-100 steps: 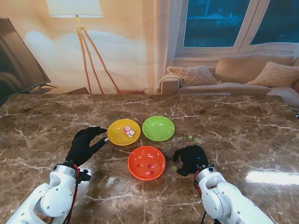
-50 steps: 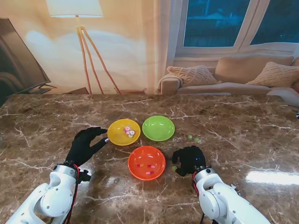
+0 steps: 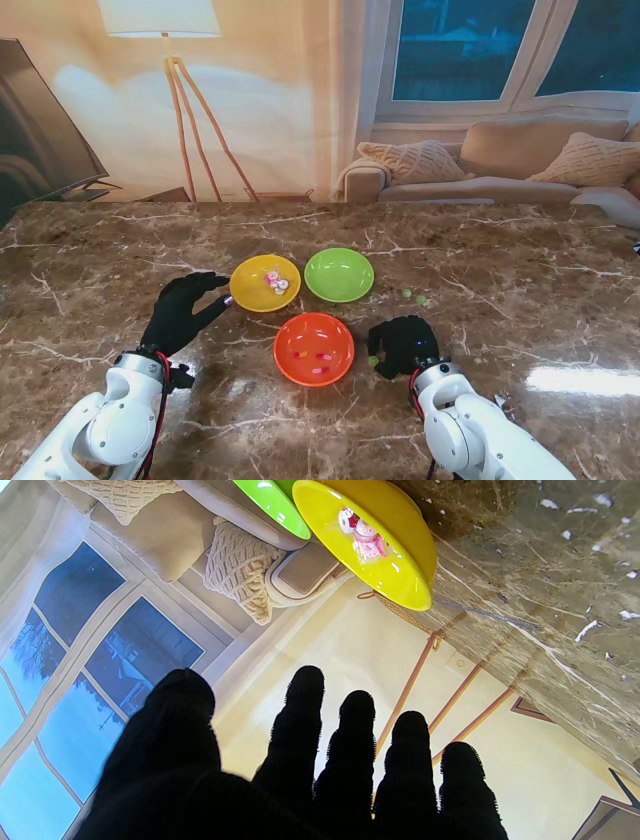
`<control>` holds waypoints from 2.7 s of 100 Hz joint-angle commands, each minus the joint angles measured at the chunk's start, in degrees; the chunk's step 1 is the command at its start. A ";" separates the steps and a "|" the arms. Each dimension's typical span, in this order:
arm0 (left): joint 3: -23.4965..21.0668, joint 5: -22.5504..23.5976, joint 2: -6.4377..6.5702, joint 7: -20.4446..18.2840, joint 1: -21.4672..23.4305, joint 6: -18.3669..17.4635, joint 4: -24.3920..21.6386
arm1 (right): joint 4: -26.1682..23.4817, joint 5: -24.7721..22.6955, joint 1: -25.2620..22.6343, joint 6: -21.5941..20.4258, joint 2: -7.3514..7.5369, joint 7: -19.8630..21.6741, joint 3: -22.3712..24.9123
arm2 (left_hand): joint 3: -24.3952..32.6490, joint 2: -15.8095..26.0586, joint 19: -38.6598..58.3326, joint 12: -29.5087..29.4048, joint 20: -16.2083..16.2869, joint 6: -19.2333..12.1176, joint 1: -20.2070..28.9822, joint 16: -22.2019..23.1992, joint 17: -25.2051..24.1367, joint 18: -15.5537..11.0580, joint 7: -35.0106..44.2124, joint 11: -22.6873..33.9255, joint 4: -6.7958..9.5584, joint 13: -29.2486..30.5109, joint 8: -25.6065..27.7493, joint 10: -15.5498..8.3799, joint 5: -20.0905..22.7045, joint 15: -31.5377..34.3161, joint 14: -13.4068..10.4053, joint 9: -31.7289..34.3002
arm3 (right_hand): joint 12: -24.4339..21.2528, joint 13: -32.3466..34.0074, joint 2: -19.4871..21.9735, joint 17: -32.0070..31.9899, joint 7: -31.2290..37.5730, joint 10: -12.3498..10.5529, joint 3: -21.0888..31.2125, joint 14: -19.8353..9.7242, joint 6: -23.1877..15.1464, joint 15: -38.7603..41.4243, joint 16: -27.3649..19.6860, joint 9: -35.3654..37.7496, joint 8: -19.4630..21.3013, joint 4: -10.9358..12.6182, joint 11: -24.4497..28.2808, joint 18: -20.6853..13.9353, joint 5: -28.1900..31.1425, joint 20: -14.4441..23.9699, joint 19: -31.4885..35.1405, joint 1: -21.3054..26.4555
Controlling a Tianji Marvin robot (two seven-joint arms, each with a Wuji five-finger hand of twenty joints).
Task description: Portion candies into small dishes
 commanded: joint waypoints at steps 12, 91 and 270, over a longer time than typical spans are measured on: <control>0.14 0.00 0.03 -0.11 0.29 0.17 -0.08 | 0.41 0.19 -0.52 0.54 -0.22 0.23 -0.27 | -1.26 2.04 -1.61 0.70 0.54 -0.75 0.24 0.58 -0.81 -1.48 0.22 0.23 -0.05 -0.10 1.20 0.71 -0.10 -0.80 -0.33 0.79 | 0.49 2.81 0.64 0.71 7.09 -2.05 -1.83 -3.20 -1.94 2.29 1.14 2.71 -2.88 -3.92 1.99 0.64 -0.86 0.74 3.09 2.15; 0.08 -0.02 0.01 -0.02 0.33 0.26 -0.13 | -0.24 -0.16 -0.51 0.48 0.14 2.39 -0.67 | -1.31 2.04 -1.45 0.72 0.60 -0.68 0.12 0.58 -0.81 -1.48 0.24 0.24 -0.07 -0.13 1.19 0.83 -0.13 -0.80 -0.25 0.79 | 0.37 2.59 1.88 0.42 7.64 -1.80 -2.45 -2.90 -1.09 2.36 1.02 2.57 -4.23 -4.02 1.76 0.76 -1.25 0.36 3.26 0.59; -0.24 0.11 -0.07 0.50 0.37 0.07 0.09 | -1.12 -1.41 -0.92 -2.62 0.59 3.25 1.03 | -1.46 2.18 -1.30 1.89 0.57 -0.73 0.14 1.31 -0.88 -1.05 0.13 0.62 -0.14 0.31 1.12 0.86 -0.49 -0.56 0.33 1.16 | 4.41 2.26 9.64 -0.38 16.43 0.91 -3.53 -2.11 -6.03 1.75 0.63 3.57 4.34 -1.49 3.07 0.87 1.89 -0.20 2.72 5.61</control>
